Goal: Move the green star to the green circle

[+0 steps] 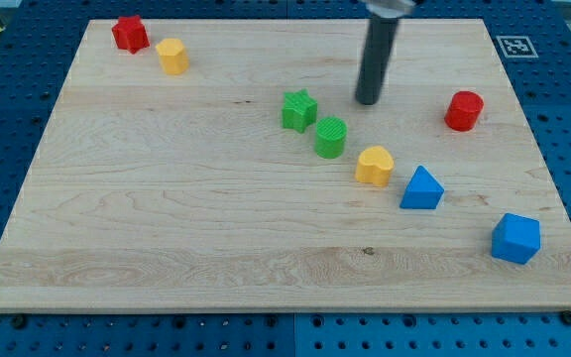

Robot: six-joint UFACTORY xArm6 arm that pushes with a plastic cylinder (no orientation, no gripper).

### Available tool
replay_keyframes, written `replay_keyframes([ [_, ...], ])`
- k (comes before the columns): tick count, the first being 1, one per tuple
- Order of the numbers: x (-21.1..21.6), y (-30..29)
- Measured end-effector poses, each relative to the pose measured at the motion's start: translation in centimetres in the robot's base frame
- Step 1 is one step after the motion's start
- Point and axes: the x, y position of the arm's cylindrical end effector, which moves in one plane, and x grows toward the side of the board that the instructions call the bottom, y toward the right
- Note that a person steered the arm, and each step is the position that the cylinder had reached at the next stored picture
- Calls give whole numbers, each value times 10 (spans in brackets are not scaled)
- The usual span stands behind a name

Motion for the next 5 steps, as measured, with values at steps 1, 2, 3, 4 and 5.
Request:
replay_keyframes([
  [1, 0, -49],
  [2, 0, -98],
  [3, 17, -134],
  [4, 38, -146],
  [5, 37, -137],
])
